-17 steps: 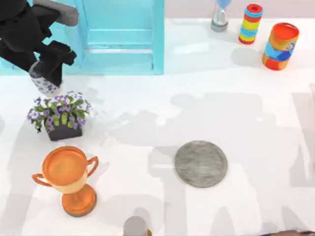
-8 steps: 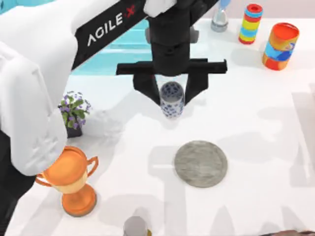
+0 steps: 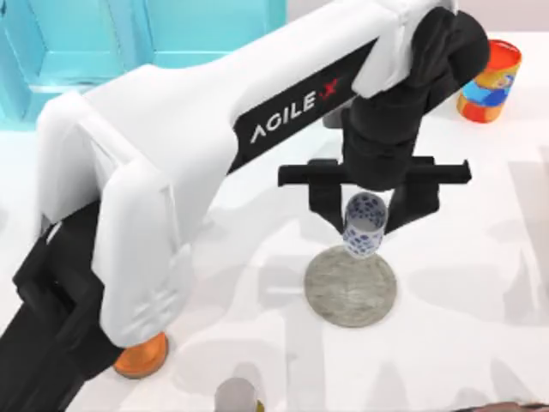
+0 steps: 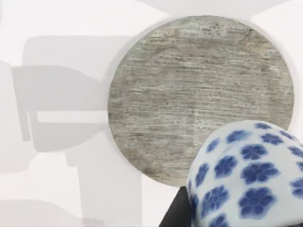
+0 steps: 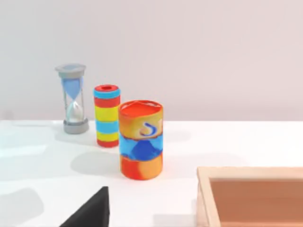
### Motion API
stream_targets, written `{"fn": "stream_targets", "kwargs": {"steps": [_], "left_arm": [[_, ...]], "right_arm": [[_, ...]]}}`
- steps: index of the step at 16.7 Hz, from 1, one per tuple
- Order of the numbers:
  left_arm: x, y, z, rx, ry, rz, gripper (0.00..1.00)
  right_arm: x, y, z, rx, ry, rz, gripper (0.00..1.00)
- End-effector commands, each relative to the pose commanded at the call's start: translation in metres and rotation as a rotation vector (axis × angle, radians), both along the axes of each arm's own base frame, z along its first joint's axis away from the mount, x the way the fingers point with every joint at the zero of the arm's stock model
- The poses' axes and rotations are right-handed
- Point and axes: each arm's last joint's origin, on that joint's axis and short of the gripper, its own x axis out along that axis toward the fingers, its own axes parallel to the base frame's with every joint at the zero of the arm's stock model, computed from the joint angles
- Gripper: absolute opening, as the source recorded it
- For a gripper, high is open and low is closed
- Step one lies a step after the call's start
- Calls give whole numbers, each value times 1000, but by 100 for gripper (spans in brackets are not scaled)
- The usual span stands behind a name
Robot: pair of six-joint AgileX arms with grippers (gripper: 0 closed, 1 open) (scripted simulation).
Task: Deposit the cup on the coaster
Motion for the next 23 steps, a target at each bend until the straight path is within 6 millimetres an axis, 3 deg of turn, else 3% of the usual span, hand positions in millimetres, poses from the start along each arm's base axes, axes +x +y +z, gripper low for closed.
{"fn": "stream_targets", "kwargs": {"steps": [5,12,17,23], "left_arm": [[1,1,-3,-3,-1,1,0],[0,1,-60,1,1,2,0],[-1,0,-65,0,0,0,0],[-1,0,-65,0,0,0,45]], "right_arm": [[0,0,0,0,0,0,100],[0,0,0,0,0,0,100],[0,0,0,0,0,0,100],[0,0,0,0,0,0,100]]}}
